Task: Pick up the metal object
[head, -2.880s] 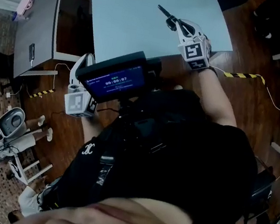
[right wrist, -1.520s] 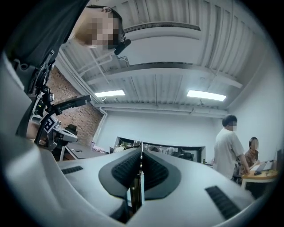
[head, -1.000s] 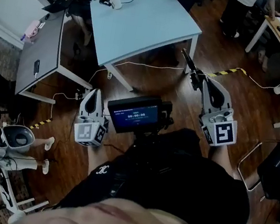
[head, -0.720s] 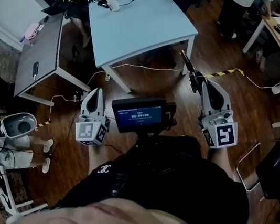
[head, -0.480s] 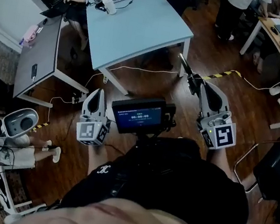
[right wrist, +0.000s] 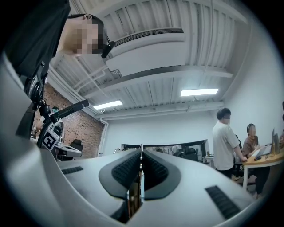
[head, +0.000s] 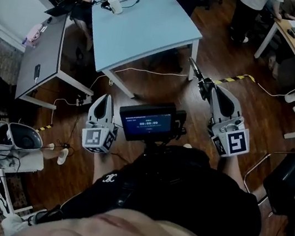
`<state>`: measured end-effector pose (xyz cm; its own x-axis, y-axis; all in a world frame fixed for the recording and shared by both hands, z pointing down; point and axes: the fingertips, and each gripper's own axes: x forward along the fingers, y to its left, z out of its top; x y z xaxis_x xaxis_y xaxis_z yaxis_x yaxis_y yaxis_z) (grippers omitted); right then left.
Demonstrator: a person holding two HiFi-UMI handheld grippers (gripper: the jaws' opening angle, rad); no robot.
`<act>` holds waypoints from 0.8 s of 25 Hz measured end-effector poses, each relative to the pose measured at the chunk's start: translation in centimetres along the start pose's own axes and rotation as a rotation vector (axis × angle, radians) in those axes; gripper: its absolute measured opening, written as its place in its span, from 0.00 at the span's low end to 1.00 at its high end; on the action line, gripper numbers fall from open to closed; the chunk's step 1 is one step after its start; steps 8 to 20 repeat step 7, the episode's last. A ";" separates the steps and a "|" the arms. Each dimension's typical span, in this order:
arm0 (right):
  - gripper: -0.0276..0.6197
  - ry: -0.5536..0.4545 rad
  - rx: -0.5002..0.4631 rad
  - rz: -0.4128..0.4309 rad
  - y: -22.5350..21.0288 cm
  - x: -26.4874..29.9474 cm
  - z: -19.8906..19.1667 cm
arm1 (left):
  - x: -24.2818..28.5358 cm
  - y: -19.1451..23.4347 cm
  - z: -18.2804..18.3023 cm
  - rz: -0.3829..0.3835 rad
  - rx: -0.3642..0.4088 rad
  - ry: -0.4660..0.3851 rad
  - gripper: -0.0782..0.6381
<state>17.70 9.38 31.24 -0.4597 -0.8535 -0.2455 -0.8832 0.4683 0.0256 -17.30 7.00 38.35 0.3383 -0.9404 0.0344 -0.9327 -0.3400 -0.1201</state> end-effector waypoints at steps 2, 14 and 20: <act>0.01 0.007 -0.002 0.002 -0.6 -0.1 0.1 | 0.2 -0.7 1.0 0.003 0.000 -0.031 0.11; 0.01 0.026 -0.012 0.007 -3.0 0.2 0.4 | 2.0 -2.2 2.7 0.002 -0.002 -0.040 0.11; 0.01 0.026 -0.012 0.007 -3.0 0.2 0.4 | 2.0 -2.2 2.7 0.002 -0.002 -0.040 0.11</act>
